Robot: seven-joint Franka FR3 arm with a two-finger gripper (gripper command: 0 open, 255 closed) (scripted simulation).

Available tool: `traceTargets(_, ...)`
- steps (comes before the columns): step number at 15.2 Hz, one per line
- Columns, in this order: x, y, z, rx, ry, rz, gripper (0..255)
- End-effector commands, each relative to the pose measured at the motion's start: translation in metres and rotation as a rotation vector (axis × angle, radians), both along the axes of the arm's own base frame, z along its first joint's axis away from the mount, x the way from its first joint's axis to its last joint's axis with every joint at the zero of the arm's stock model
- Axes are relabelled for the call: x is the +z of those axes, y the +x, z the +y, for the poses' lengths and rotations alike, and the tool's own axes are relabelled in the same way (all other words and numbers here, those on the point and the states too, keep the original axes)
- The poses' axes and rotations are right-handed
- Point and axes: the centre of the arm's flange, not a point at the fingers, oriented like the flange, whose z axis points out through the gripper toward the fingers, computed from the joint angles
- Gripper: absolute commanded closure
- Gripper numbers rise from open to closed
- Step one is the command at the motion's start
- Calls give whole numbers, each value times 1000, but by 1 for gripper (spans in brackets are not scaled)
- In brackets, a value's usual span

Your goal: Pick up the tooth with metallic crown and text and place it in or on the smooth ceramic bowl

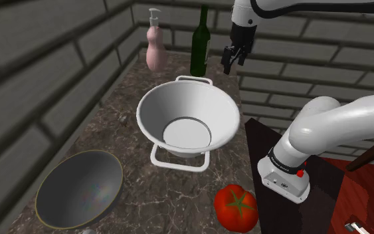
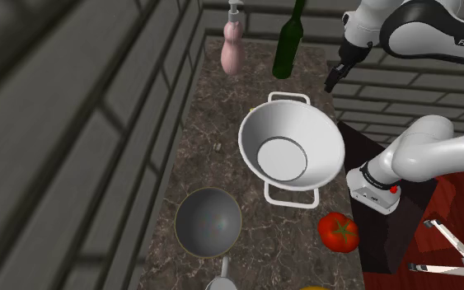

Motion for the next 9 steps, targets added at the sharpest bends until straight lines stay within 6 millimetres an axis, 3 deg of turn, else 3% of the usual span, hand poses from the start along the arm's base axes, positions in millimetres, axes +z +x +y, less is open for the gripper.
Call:
traceTargets(1, 0, 0, 0, 0, 0, 0, 0)
traceTargets(9, -22, 50, 84, 21, 57, 28, 0)
